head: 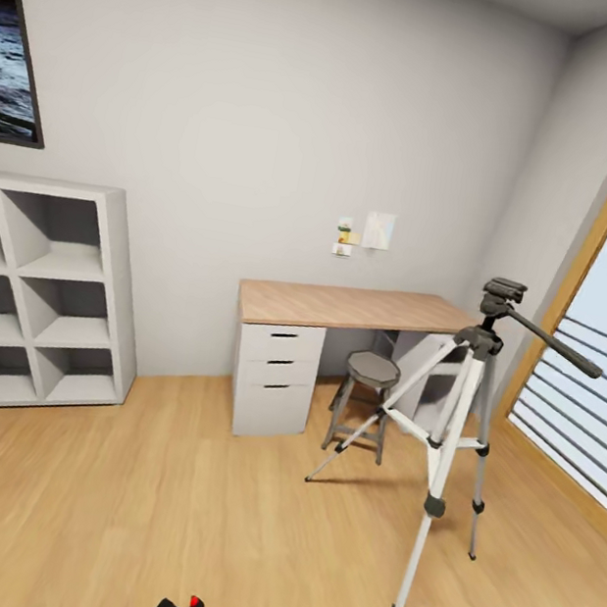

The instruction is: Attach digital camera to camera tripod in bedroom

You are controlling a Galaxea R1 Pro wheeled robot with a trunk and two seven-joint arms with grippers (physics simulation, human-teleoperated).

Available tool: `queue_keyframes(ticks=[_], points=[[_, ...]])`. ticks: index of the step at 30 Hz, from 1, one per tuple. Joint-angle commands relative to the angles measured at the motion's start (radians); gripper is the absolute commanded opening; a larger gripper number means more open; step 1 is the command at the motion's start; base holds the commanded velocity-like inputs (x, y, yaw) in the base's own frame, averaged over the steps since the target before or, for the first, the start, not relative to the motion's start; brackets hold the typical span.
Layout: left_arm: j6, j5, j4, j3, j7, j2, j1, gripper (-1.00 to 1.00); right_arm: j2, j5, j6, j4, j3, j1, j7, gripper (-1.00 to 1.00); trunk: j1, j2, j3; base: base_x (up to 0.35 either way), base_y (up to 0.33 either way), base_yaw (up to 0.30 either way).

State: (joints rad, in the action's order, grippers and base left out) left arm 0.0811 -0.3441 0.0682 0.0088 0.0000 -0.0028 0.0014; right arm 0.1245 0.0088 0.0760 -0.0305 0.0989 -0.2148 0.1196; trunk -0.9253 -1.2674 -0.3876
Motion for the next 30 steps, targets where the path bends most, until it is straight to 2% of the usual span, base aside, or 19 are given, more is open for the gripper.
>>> queue_keyframes(ticks=[1,21,30], points=[[0.002,-0.004,0.001,0.0,0.0,0.0,0.0,1.0,0.0,0.001,0.006,-0.003,0.007,-0.002,0.002,1.0,0.0,-0.001,-0.001,0.0,0.35,-0.2],[0.002,-0.004,0.001,0.0,0.0,0.0,0.0,1.0,0.0,0.003,0.005,-0.003,0.007,-0.002,0.003,1.0,0.0,-0.001,-0.001,0.004,0.35,-0.236],[0.002,-0.004,0.001,0.0,0.0,0.0,0.0,1.0,0.001,0.003,0.008,-0.003,0.007,-0.002,0.003,1.0,0.0,-0.001,-0.001,0.125,0.302,-0.241]])
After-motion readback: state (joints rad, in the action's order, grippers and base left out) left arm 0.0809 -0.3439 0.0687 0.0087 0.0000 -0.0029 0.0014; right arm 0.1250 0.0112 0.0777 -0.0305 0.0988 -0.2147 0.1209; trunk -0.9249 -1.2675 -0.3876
